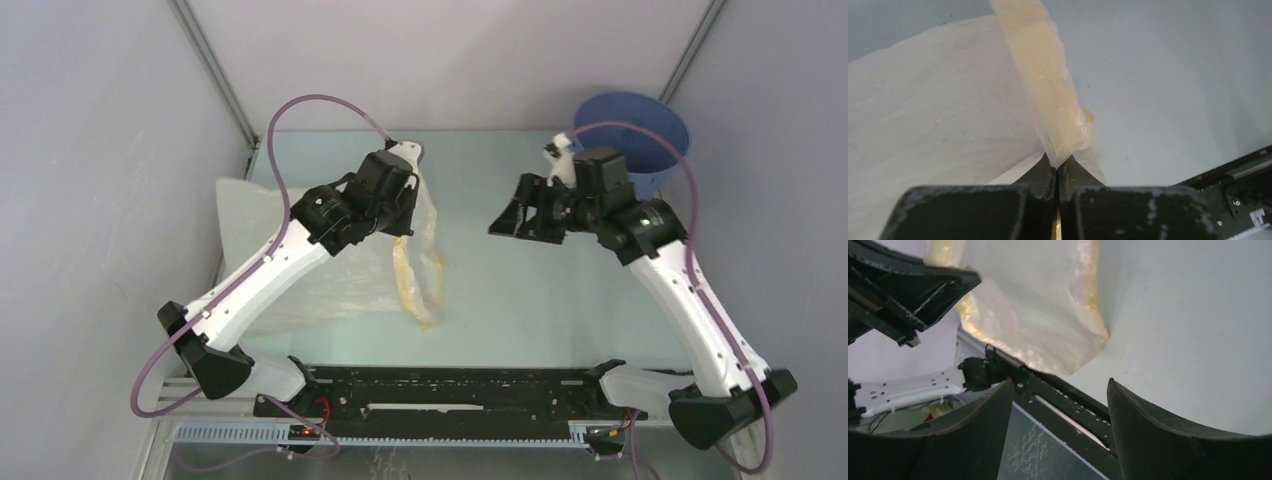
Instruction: Put the trash bags into the trash bin
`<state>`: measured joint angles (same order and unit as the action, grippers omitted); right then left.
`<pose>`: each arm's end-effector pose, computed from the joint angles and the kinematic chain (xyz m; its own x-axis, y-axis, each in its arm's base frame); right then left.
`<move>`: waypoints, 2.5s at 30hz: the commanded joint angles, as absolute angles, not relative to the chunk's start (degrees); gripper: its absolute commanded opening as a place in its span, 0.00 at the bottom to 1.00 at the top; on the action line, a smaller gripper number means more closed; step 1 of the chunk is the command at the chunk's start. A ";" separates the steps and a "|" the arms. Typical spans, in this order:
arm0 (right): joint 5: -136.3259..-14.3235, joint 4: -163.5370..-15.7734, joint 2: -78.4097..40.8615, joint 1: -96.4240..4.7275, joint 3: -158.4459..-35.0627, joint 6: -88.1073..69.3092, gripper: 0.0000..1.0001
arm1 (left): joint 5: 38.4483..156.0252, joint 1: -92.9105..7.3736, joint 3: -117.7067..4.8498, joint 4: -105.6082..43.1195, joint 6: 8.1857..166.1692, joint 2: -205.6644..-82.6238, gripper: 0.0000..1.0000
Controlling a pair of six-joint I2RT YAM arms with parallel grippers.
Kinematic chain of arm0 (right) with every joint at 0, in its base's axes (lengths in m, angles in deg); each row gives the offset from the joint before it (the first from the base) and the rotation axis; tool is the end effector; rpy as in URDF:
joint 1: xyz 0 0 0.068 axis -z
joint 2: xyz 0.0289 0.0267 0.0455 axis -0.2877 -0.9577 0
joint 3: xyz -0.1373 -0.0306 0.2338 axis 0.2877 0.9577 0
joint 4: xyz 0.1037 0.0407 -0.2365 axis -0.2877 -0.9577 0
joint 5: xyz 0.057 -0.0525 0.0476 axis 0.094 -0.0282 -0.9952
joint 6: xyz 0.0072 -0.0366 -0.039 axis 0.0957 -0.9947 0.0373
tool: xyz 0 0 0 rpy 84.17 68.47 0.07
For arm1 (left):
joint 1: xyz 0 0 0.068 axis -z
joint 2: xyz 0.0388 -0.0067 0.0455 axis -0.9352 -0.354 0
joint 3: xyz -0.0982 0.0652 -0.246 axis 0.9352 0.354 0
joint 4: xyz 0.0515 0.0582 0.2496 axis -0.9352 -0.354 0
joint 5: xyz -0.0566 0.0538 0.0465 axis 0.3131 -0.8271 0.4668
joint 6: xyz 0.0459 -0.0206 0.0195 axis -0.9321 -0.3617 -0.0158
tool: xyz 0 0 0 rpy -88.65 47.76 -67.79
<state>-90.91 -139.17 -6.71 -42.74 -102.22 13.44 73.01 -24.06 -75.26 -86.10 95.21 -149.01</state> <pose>0.2064 0.1164 0.4042 -0.8186 0.1064 -0.5643 -0.3190 0.7329 0.6009 0.2080 -0.1956 0.4058 -0.6250 0.1715 -0.7616 0.3488 0.9341 -0.0758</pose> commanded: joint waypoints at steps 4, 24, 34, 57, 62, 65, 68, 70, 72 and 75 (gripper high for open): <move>-84.20 -151.70 -2.59 -29.13 -108.33 8.33 0.78 | 77.16 -24.67 -72.09 -83.40 96.17 -147.53 0.00; -60.50 -155.70 -19.11 -2.55 -129.40 24.34 0.79 | 78.85 -27.34 -67.64 -80.55 89.50 -143.32 0.00; -57.65 -156.02 -29.50 -0.68 -131.70 24.22 0.77 | 81.59 -28.05 -68.69 -79.93 83.47 -144.94 0.00; -62.66 -152.35 -25.23 -4.79 -118.60 20.51 0.08 | 79.34 -30.48 -72.55 -82.95 85.70 -145.53 0.00; -63.54 -154.94 -20.92 -10.06 -116.40 18.41 0.00 | 76.80 -30.43 -73.77 -84.69 87.10 -145.35 0.00; -64.77 -156.98 -19.55 -13.60 -116.46 16.24 0.00 | 75.68 -30.58 -74.12 -85.37 87.95 -144.74 0.00; -64.15 -159.77 -18.26 -16.02 -116.25 14.80 0.00 | 74.64 -30.63 -74.18 -86.17 88.85 -144.10 0.00; -65.86 -160.23 -17.23 -16.54 -115.35 12.95 0.00 | 74.03 -30.63 -73.97 -86.91 89.63 -143.41 0.00; -66.51 -160.28 -16.26 -16.55 -113.81 11.80 0.00 | 73.94 -30.61 -73.43 -86.96 90.23 -142.62 0.00; -68.19 -160.26 -15.80 -16.55 -112.22 9.02 0.00 | 73.75 -30.68 -73.08 -87.15 90.54 -141.73 0.00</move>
<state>-65.53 -161.72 -18.49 -16.82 -112.86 12.93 75.44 -30.26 -71.11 -86.86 88.79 -144.94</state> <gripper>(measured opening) 0.132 0.008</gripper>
